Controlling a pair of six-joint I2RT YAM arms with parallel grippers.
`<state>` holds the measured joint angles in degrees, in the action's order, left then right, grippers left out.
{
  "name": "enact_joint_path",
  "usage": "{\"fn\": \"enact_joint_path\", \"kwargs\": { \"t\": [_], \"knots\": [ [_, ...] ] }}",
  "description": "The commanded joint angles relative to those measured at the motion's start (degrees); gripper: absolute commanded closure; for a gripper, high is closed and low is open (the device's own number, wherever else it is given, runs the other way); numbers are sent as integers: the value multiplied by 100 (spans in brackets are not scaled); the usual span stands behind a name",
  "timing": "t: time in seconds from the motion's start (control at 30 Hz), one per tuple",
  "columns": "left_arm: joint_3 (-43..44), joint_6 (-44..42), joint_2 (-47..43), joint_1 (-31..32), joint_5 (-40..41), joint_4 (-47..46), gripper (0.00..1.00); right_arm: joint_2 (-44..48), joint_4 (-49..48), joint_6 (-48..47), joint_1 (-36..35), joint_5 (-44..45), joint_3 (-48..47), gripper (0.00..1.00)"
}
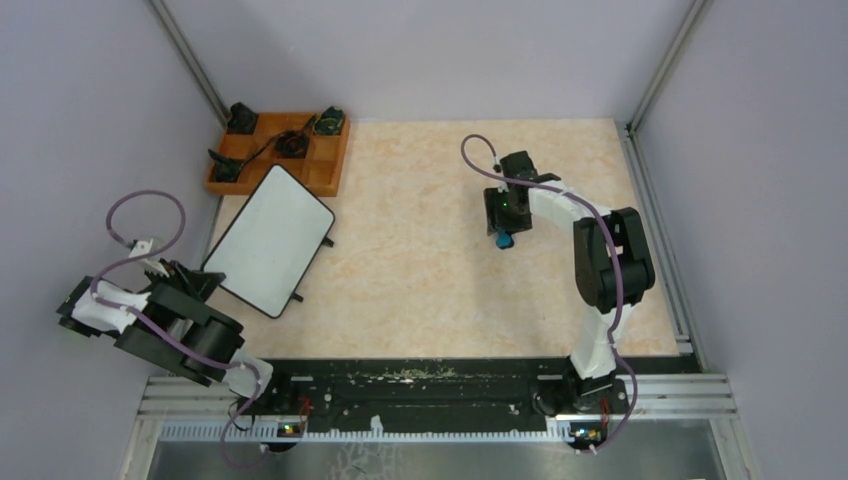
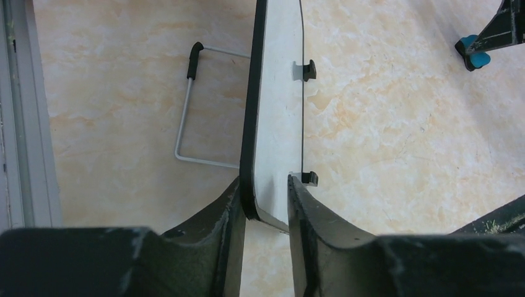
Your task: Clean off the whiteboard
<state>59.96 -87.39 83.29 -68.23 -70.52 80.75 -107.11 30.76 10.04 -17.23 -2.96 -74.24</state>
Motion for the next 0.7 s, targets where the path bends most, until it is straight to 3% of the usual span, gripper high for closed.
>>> {"fn": "enact_joint_path", "kwargs": {
  "t": [0.0,0.17,0.57,0.67],
  "knots": [
    [138,29,-31,14,-10,16,60,260,-257,7,-41,-131,-21,42],
    [304,168,-75,20,-37,18,42,278,-288,-11,-39,-206,3,42],
    [917,583,-166,19,-444,20,29,329,-286,-11,-47,-211,-1,42],
    [1107,646,-220,18,-619,20,23,394,-334,-18,-43,-190,32,36]
  ]
}}
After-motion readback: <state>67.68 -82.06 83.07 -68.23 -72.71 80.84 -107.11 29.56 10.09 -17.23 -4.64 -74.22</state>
